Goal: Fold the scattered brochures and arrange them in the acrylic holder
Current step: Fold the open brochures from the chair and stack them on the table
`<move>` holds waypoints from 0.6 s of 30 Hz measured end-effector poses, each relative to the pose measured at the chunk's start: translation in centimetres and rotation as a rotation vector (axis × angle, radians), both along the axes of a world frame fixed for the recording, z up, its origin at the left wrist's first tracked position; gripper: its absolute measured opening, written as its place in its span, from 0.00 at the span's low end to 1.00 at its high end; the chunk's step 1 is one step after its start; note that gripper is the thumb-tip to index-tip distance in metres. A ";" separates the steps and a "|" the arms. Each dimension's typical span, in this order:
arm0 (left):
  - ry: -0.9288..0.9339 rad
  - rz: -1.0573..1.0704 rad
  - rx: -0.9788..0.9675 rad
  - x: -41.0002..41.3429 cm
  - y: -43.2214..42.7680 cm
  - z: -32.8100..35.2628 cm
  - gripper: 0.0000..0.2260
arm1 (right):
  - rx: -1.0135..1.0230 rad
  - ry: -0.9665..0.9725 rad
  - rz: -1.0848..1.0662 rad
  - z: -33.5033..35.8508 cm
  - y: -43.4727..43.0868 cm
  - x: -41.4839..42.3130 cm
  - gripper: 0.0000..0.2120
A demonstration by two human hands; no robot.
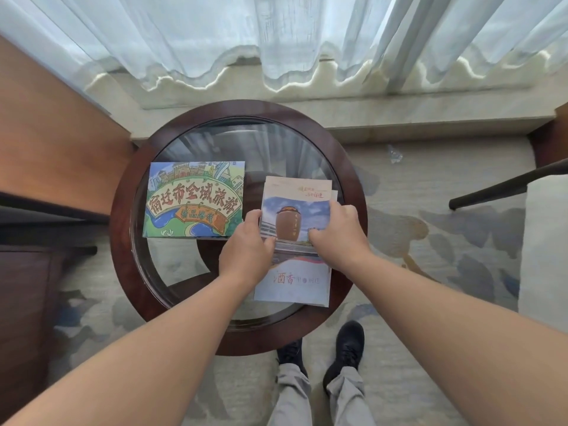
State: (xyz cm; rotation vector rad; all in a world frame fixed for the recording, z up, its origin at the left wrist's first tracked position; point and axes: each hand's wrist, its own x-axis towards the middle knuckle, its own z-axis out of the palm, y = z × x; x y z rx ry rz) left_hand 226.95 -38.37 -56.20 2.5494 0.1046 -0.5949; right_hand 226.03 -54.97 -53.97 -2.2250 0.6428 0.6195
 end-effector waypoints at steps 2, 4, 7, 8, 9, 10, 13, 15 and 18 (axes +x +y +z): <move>0.002 -0.006 0.004 0.3 -0.1 -0.2 0.16 | -0.004 0.007 0.002 -0.1 -0.1 0.1 0.17; 0.008 -0.013 0.015 0.4 0.0 -0.4 0.17 | -0.013 0.004 0.014 -0.3 -0.2 0.2 0.18; 0.024 -0.020 0.037 0.3 0.1 -0.3 0.17 | -0.051 -0.011 0.069 -0.5 -0.3 0.1 0.21; 0.022 -0.019 0.047 0.3 0.1 -0.2 0.18 | -0.085 -0.029 0.112 -0.5 -0.4 0.2 0.24; 0.011 -0.024 0.067 0.3 0.0 -0.1 0.19 | -0.130 -0.054 0.173 -0.5 -0.6 0.3 0.28; -0.023 -0.042 0.098 0.2 -0.2 0.0 0.21 | -0.181 -0.079 0.252 -0.5 -0.7 0.4 0.33; -0.233 -0.177 0.169 0.1 -1.4 -0.1 0.27 | -0.320 -0.063 0.547 -0.8 -1.4 1.1 0.47; -0.318 -0.272 0.150 0.6 -3.1 -0.6 0.28 | -0.375 -0.030 0.702 -1.4 -1.8 1.4 0.52; -0.250 -0.415 0.203 1.9 -5.5 -2.4 0.29 | -0.387 -0.042 0.748 -2.2 -2.1 1.2 0.51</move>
